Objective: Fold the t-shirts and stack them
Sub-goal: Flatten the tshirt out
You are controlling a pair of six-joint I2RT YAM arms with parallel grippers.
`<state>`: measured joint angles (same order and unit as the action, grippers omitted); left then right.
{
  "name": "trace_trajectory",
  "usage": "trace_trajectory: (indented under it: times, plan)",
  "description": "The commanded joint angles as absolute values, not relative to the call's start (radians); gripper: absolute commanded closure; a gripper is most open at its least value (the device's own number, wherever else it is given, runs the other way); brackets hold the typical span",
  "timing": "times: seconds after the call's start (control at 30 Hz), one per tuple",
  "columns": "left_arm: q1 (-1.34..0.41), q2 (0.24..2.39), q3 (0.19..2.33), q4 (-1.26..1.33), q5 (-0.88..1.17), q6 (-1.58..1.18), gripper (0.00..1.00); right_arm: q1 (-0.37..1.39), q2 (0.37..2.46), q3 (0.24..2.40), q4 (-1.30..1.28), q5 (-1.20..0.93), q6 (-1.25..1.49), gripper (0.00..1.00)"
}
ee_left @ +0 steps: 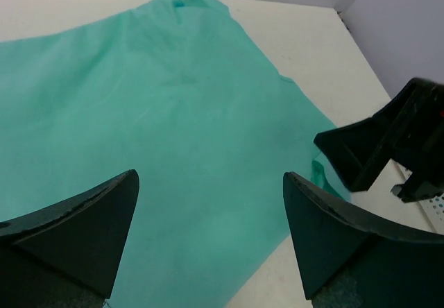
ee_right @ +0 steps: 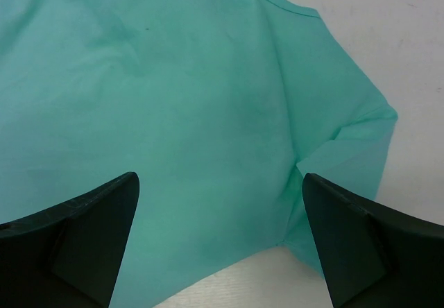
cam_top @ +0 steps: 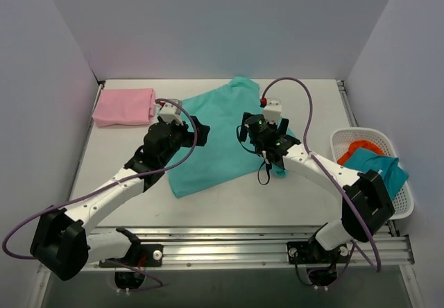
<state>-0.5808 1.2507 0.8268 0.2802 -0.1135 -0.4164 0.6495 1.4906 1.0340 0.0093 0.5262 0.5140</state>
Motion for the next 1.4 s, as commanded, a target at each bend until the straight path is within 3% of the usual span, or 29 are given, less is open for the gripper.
trace_trajectory:
  times: [0.0, 0.2, 0.4, 0.6, 0.87, 1.1, 1.37]
  plan:
    - [-0.615, 1.155, 0.779, 0.144, -0.170, -0.471, 0.06, 0.655, 1.419, 1.038, -0.076, 0.670, 0.574, 0.00]
    - [-0.704, 1.034, 0.730, -0.067, -0.325, -0.557, 0.06, 0.542, 1.241, 0.941, -0.241, 0.870, 0.819, 0.00]
    - [-0.729, 1.000, 0.651, -0.112, -0.337, -0.618, 0.06, 0.397, 1.135, 0.770, -0.192, 0.697, 0.835, 0.00]
    - [-0.735, 1.039, 0.615, -0.055, -0.292, -0.640, 0.05, 0.221, 1.259, 0.712, -0.015, 0.388, 0.733, 0.00]
    - [-0.738, 1.043, 0.589, 0.026, -0.307, -0.621, 0.04, 0.262, 1.463, 0.793, 0.072, 0.314, 0.755, 0.00]
    - [-0.739, 1.032, 0.580, 0.025, -0.311, -0.611, 0.04, 0.400, 1.646, 0.972, 0.014, 0.419, 0.767, 0.00]
    - [-0.739, 0.980, 0.569, 0.002, -0.325, -0.607, 0.04, 0.420, 1.738, 1.025, 0.009, 0.420, 0.782, 0.00]
